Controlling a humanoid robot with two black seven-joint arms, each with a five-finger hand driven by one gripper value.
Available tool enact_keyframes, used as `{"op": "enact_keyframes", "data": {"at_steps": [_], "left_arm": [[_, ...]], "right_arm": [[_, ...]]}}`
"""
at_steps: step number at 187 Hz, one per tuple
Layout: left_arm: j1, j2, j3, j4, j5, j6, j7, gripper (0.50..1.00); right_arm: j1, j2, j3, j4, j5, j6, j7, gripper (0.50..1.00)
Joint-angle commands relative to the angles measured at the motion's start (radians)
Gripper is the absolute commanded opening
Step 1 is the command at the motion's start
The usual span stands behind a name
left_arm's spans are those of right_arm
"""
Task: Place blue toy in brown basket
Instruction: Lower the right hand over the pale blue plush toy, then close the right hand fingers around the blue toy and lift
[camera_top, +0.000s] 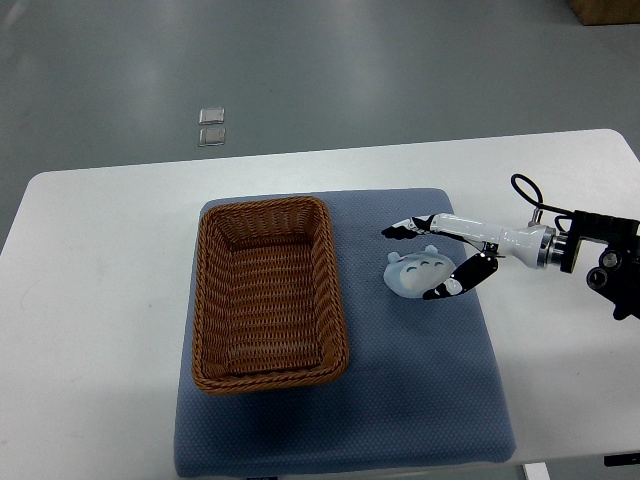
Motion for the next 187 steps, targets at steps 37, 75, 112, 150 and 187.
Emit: {"op": "enact_keyframes", "data": {"at_steps": [37, 75, 112, 150, 187], "left_arm": [[0.0, 0.0, 0.0, -0.001, 0.0, -0.001, 0.0, 1.0], [0.0, 0.0, 0.0, -0.001, 0.0, -0.001, 0.0, 1.0], [-0.002, 0.0, 0.0, -0.001, 0.0, 0.001, 0.0, 1.0], [-0.005, 0.0, 0.0, -0.001, 0.0, -0.001, 0.0, 1.0], [-0.005, 0.0, 0.0, -0.001, 0.0, -0.001, 0.0, 1.0]], "right_arm": [[0.002, 0.005, -0.089, -0.011, -0.007, -0.135, 0.0, 0.897], [0.0, 0.008, -0.111, -0.03, -0.008, -0.201, 0.0, 0.852], [0.002, 0.028, -0.122, -0.069, -0.008, -0.26, 0.0, 0.791], [0.008, 0.035, -0.129, -0.08, -0.008, -0.289, -0.005, 0.699], [0.045, 0.04, -0.126, -0.076, 0.005, -0.3, -0.002, 0.582]]}}
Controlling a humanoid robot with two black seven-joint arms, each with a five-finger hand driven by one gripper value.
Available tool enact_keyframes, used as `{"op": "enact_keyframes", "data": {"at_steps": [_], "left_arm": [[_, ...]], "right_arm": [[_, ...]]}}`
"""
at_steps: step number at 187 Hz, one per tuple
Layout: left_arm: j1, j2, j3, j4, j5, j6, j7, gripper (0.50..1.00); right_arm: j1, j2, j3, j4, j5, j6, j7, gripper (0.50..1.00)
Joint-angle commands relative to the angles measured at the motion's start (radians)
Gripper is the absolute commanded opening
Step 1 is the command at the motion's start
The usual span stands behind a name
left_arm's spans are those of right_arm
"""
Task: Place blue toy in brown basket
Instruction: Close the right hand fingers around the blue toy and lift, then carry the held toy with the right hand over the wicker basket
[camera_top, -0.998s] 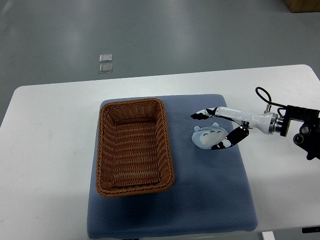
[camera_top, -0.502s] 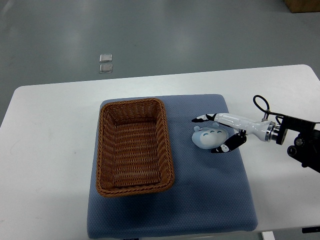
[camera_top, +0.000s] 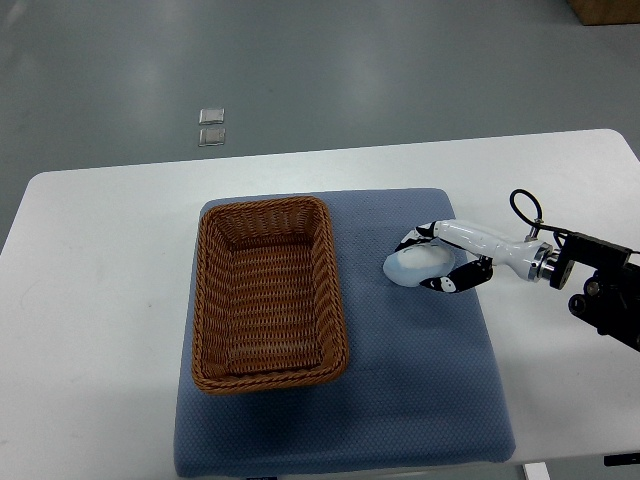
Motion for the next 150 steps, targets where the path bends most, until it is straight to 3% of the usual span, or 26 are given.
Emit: {"op": "enact_keyframes", "data": {"at_steps": [1, 68, 94, 150], "left_arm": [[0.0, 0.0, 0.0, 0.0, 0.0, -0.001, 0.0, 1.0], [-0.002, 0.0, -0.001, 0.0, -0.002, -0.001, 0.0, 1.0], [-0.006, 0.0, -0.001, 0.0, -0.002, -0.001, 0.0, 1.0], [-0.019, 0.0, -0.003, -0.002, -0.002, -0.001, 0.0, 1.0]], "right_arm": [[0.021, 0.003, 0.003, 0.004, 0.011, -0.007, 0.002, 0.582], [0.171, 0.009, -0.002, 0.018, 0.017, 0.014, 0.004, 0.584], [0.249, 0.085, -0.035, 0.018, 0.011, 0.06, 0.004, 0.584], [0.424, 0.24, -0.218, -0.041, 0.012, 0.057, 0.002, 0.584]]}}
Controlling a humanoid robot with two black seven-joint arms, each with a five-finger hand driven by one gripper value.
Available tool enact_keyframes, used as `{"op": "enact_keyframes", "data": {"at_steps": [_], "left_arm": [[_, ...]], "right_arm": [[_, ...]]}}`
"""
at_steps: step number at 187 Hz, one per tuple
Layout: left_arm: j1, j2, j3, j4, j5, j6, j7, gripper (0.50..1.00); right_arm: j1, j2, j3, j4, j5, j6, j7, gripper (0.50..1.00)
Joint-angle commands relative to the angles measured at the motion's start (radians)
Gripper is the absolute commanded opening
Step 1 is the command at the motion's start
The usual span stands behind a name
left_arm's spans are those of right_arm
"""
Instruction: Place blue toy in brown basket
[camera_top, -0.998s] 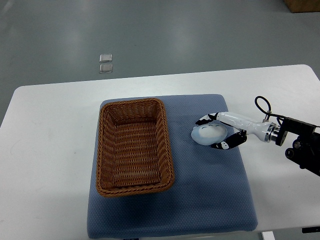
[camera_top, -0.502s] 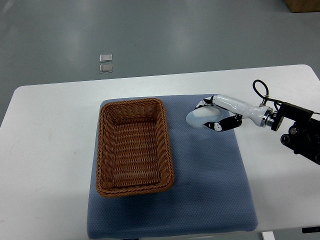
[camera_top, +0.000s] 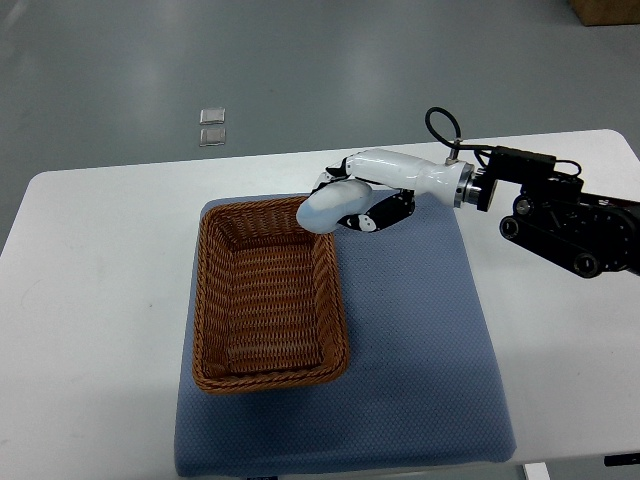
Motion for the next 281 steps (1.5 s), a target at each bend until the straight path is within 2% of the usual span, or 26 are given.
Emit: {"op": "enact_keyframes", "data": {"at_steps": [1, 26, 46, 68, 73, 87, 98, 104, 149, 185, 230, 281], "left_arm": [[-0.003, 0.0, 0.0, -0.002, 0.0, 0.0, 0.0, 1.0], [-0.008, 0.0, 0.0, -0.002, 0.0, 0.0, 0.0, 1.0], [-0.009, 0.0, 0.0, -0.003, 0.0, 0.0, 0.0, 1.0], [-0.009, 0.0, 0.0, -0.005, 0.0, 0.0, 0.0, 1.0], [-0.009, 0.0, 0.0, -0.005, 0.0, 0.0, 0.0, 1.0], [-0.009, 0.0, 0.0, -0.005, 0.0, 0.0, 0.0, 1.0], [-0.011, 0.0, 0.0, -0.006, 0.0, 0.0, 0.0, 1.0], [-0.012, 0.0, 0.0, -0.006, 0.0, 0.0, 0.0, 1.0], [-0.015, 0.0, 0.002, 0.0, 0.0, 0.0, 0.0, 1.0], [-0.017, 0.0, 0.002, 0.0, 0.0, 0.0, 0.0, 1.0], [-0.017, 0.0, 0.002, -0.002, 0.002, 0.0, 0.0, 1.0], [-0.017, 0.0, 0.002, 0.0, 0.002, 0.0, 0.0, 1.0]], "right_arm": [[0.053, 0.073, -0.051, -0.04, 0.001, 0.0, -0.002, 0.584], [0.085, 0.126, -0.099, -0.086, 0.001, 0.005, 0.0, 0.586], [0.096, 0.169, -0.136, -0.096, 0.001, 0.005, -0.002, 0.611], [0.097, 0.209, -0.154, -0.104, 0.001, 0.0, -0.002, 0.717], [0.097, 0.211, -0.155, -0.104, 0.001, -0.001, -0.002, 0.758], [0.096, 0.211, -0.165, -0.104, 0.001, -0.008, -0.002, 0.805], [0.094, 0.209, -0.165, -0.104, 0.001, -0.02, 0.0, 0.868], [0.094, 0.206, -0.165, -0.104, 0.001, -0.026, 0.0, 0.885], [0.08, 0.163, -0.126, -0.121, 0.099, -0.072, -0.016, 0.885], [0.008, 0.082, -0.013, -0.148, 0.38, -0.061, -0.155, 0.885], [-0.081, 0.007, 0.137, -0.159, 0.674, -0.07, -0.275, 0.885], [-0.161, -0.019, 0.245, -0.161, 0.92, -0.101, -0.313, 0.885]]}}
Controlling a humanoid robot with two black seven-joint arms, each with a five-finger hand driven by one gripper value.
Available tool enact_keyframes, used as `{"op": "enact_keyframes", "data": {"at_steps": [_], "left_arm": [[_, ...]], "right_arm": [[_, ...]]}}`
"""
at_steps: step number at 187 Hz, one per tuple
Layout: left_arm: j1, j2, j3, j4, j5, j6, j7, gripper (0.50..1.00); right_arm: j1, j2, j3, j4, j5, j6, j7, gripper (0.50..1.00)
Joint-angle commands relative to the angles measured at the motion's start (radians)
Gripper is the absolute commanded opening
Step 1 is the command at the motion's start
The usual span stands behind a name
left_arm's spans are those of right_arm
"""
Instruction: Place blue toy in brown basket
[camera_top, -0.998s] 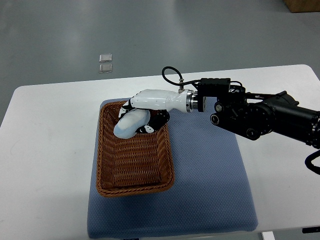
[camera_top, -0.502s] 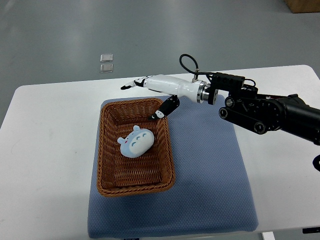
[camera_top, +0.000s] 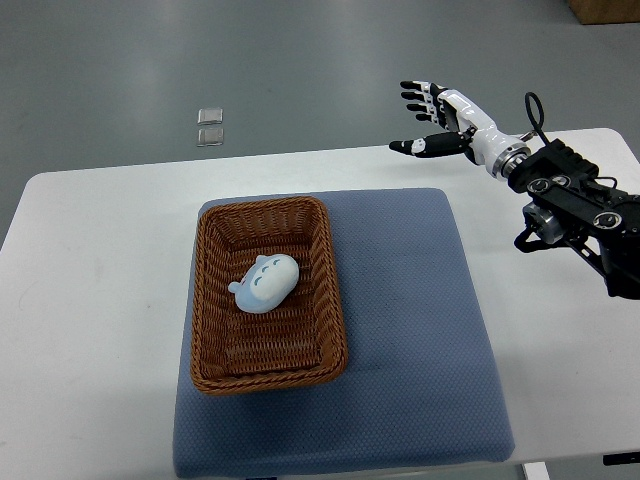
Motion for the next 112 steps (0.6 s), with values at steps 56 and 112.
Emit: {"op": "enact_keyframes", "data": {"at_steps": [56, 112], "left_arm": [[-0.001, 0.0, 0.0, 0.001, -0.001, 0.0, 0.0, 1.0], [-0.004, 0.0, 0.0, -0.002, -0.001, 0.0, 0.0, 1.0]], "right_arm": [[-0.095, 0.009, 0.08, -0.001, 0.283, -0.022, -0.003, 0.885], [-0.179, 0.032, 0.236, -0.001, 0.31, -0.011, -0.003, 0.887]]}}
